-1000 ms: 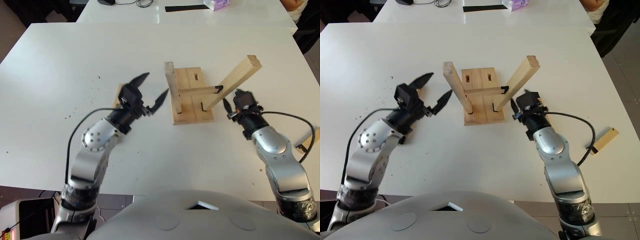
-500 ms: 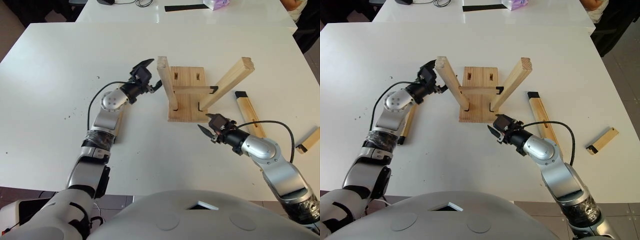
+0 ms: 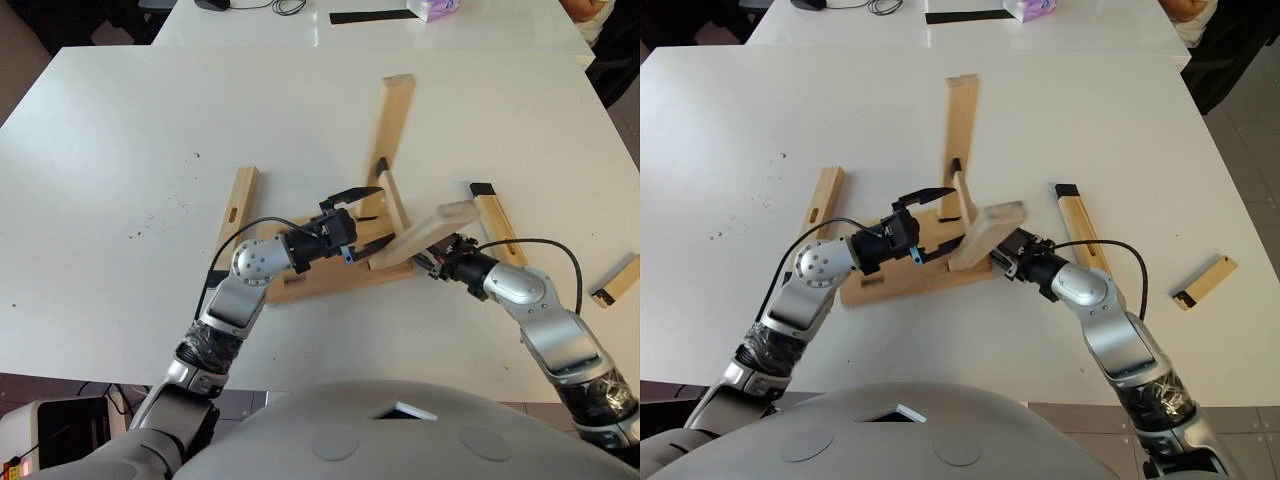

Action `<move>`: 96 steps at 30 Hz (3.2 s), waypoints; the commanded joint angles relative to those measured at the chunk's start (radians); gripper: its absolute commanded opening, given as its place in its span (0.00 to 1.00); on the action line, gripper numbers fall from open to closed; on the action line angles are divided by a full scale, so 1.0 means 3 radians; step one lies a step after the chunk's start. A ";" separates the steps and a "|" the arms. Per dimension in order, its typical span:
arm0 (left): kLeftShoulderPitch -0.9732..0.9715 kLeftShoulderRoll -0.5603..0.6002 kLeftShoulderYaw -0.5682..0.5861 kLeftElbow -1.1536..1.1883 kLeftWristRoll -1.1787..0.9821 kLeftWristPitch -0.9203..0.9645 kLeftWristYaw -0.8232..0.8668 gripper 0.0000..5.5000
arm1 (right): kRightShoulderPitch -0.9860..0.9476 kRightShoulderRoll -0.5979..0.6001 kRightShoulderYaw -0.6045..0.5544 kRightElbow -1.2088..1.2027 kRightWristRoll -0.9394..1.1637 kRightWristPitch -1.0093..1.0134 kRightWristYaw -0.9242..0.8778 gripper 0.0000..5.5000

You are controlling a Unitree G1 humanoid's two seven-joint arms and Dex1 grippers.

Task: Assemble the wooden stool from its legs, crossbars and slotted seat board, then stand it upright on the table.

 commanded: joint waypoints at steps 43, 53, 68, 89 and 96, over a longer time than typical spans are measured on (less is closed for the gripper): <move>-0.0160 0.1154 0.0200 0.0949 0.0318 -0.1251 -0.0452 0.69 | 0.0173 0.0384 0.0078 -0.0219 0.0248 0.0061 -0.0038 0.44; -0.0110 0.1023 0.0320 0.0736 0.0159 -0.0865 -0.0386 0.69 | -0.0272 0.0519 0.0039 0.0338 0.0086 -0.0181 -0.0144 0.44; 0.0240 0.1199 0.1185 -0.0088 -0.0190 0.0101 -0.0077 0.69 | 0.0291 0.0093 -0.0545 -0.0826 0.0540 0.0368 0.0246 0.44; 0.1621 0.1296 0.1321 -0.0131 0.0619 -0.0951 0.0425 0.69 | -0.0167 -0.0434 -0.2693 0.0298 0.0778 0.1656 -0.0333 0.52; 0.1997 0.1112 0.1321 -0.0589 0.0662 -0.0668 0.0585 0.69 | -0.0016 0.0019 -0.2784 -0.0264 0.0722 0.2286 -0.0774 0.59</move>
